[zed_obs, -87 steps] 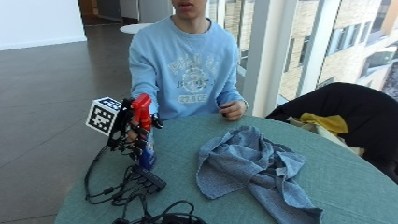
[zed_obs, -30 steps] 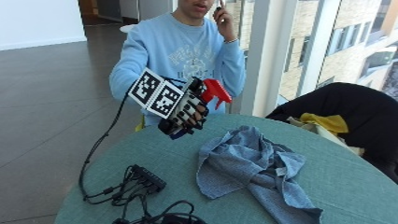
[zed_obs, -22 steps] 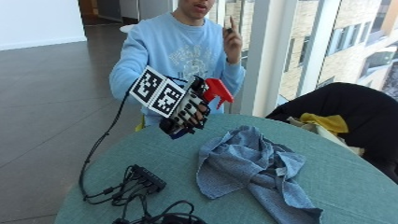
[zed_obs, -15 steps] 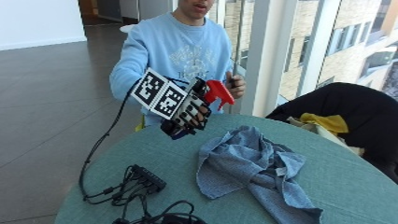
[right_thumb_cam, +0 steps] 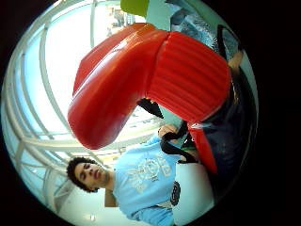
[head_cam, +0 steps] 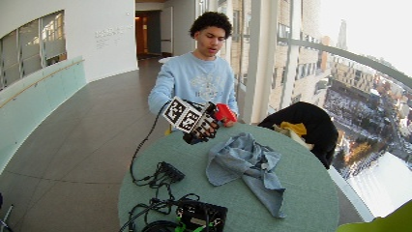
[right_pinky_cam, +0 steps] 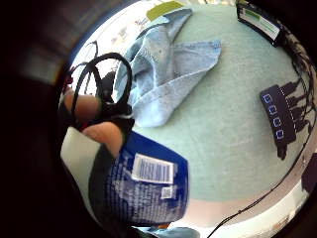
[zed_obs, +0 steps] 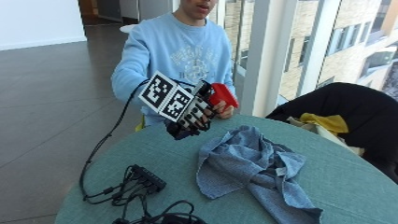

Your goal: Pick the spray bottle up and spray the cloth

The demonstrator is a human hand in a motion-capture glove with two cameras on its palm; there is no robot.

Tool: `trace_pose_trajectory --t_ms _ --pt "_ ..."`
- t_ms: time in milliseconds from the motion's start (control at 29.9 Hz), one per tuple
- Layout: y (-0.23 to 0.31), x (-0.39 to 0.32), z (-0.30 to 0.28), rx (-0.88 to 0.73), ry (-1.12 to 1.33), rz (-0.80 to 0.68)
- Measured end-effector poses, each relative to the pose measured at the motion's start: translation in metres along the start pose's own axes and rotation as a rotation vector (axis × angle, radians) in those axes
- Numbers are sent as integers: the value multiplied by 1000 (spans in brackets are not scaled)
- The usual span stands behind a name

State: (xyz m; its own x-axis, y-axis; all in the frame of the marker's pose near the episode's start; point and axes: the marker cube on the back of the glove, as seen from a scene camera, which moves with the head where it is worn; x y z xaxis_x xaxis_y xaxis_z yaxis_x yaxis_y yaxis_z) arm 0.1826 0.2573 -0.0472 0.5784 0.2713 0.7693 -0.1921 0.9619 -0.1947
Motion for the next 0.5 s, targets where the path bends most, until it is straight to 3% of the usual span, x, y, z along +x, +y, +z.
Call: trace_pose_trajectory --t_ms 503 --pt "-4 -2 3 -4 18 7"
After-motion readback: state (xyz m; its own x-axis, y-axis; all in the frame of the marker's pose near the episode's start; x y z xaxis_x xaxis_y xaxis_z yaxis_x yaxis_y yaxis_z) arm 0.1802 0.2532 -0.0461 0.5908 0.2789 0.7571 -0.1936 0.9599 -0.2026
